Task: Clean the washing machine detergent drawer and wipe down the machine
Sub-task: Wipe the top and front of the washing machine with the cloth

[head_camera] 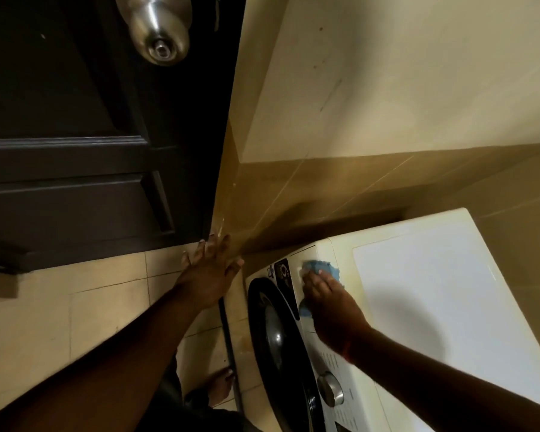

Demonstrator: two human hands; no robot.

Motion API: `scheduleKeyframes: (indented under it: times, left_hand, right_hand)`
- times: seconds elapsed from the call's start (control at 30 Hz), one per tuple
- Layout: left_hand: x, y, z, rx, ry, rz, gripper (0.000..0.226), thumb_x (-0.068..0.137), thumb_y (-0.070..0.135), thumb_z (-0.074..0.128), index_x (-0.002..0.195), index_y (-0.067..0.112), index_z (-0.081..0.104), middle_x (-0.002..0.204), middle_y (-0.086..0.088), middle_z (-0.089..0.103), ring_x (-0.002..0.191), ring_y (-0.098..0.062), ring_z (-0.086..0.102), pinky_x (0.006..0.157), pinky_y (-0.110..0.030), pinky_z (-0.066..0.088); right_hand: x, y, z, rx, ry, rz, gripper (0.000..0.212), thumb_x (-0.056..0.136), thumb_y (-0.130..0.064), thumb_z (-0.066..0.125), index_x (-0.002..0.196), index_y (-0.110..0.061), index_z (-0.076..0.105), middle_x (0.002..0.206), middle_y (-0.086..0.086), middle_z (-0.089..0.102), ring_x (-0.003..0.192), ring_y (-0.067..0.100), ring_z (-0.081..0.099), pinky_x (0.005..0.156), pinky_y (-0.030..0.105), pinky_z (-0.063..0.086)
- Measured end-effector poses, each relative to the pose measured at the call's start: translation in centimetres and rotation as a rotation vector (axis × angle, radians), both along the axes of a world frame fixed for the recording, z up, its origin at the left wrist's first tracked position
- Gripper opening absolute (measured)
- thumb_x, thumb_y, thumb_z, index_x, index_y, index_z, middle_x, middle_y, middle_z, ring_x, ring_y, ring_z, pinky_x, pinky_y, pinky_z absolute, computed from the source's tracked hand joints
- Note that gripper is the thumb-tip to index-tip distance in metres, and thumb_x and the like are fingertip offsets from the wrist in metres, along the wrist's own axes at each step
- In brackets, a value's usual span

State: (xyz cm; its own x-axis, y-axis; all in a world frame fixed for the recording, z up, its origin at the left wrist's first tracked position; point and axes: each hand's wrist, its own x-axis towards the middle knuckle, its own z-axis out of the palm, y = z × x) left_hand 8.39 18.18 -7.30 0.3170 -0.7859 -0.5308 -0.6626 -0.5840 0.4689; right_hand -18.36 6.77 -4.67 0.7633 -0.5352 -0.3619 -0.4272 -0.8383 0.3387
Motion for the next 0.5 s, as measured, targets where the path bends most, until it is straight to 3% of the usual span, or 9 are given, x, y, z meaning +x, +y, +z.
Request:
scheduleKeyframes:
  times: [0.07, 0.13, 0.2, 0.27, 0.37, 0.43, 0.5]
  left_hand:
    - [-0.3, 0.0, 0.3, -0.006, -0.005, -0.011, 0.068, 0.098, 0.061, 0.016, 0.154, 0.033, -0.010, 0.164, -0.003, -0.012, 0.151, -0.026, -0.007, 0.121, -0.055, 0.004]
    - [-0.5, 0.1, 0.5, -0.011, -0.011, -0.014, 0.068, 0.098, 0.062, 0.016, 0.154, 0.033, -0.009, 0.164, -0.003, -0.011, 0.151, -0.026, -0.006, 0.120, -0.055, 0.005]
    - [-0.8, 0.1, 0.9, -0.010, -0.002, -0.011, 0.069, 0.098, 0.062, 0.015, 0.155, 0.032, -0.009, 0.164, -0.003, -0.012, 0.151, -0.026, -0.007, 0.121, -0.055, 0.004]
    - [-1.5, 0.0, 1.4, -0.010, 0.009, -0.017, 0.069, 0.098, 0.062, 0.015, 0.155, 0.031, -0.008, 0.164, -0.001, -0.013, 0.151, -0.024, -0.009, 0.121, -0.055, 0.002]
    - [-2.3, 0.1, 1.9, -0.015, 0.007, -0.042, 0.069, 0.098, 0.061, 0.015, 0.156, 0.031, -0.007, 0.164, -0.001, -0.013, 0.151, -0.024, -0.009, 0.120, -0.055, 0.001]
    - [-2.4, 0.5, 1.7, -0.017, 0.004, -0.051, 0.069, 0.097, 0.063, 0.015, 0.155, 0.032, -0.008, 0.164, 0.000, -0.013, 0.151, -0.024, -0.009, 0.120, -0.055, -0.001]
    - [-2.3, 1.3, 1.2, -0.005, 0.002, -0.046, 0.070, 0.097, 0.064, 0.014, 0.155, 0.033, -0.009, 0.164, 0.000, -0.015, 0.151, -0.025, -0.008, 0.120, -0.055, -0.002]
  right_hand:
    - [-1.5, 1.0, 1.2, -0.096, 0.160, 0.092, 0.044, 0.101, -0.050, 0.033, 0.144, -0.048, 0.024, 0.162, -0.007, 0.009, 0.149, 0.026, -0.008, 0.118, 0.021, -0.009]
    - [-2.2, 2.4, 0.2, -0.109, 0.272, 0.297, 0.048, 0.100, -0.035, 0.041, 0.146, -0.022, 0.039, 0.161, 0.018, 0.012, 0.149, 0.038, 0.002, 0.122, 0.043, -0.002]
    - [-0.8, 2.8, 0.4, -0.054, 0.418, 0.392, 0.053, 0.098, -0.028, 0.047, 0.145, -0.008, 0.038, 0.157, 0.027, 0.017, 0.147, 0.043, 0.004, 0.121, 0.052, 0.002]
    - [0.1, 1.9, -2.2, -0.042, 0.392, 0.323, 0.060, 0.099, -0.031, 0.043, 0.150, -0.007, 0.024, 0.159, 0.026, 0.011, 0.148, 0.041, -0.001, 0.121, 0.052, -0.002]
    - [3.5, 0.1, -4.4, -0.082, 0.256, -0.013, 0.062, 0.102, -0.034, 0.028, 0.153, -0.011, -0.001, 0.163, 0.015, -0.004, 0.147, 0.031, -0.017, 0.121, 0.043, -0.010]
    - [5.3, -1.3, -4.4, -0.168, 0.177, -0.042, 0.059, 0.103, -0.034, 0.023, 0.154, -0.014, 0.002, 0.164, 0.009, -0.005, 0.149, 0.026, -0.013, 0.119, 0.040, -0.017]
    - [6.8, -2.8, -4.2, -0.009, 0.159, 0.103, 0.056, 0.103, -0.029, 0.024, 0.154, -0.010, 0.012, 0.163, 0.010, -0.001, 0.150, 0.028, -0.005, 0.122, 0.044, -0.005]
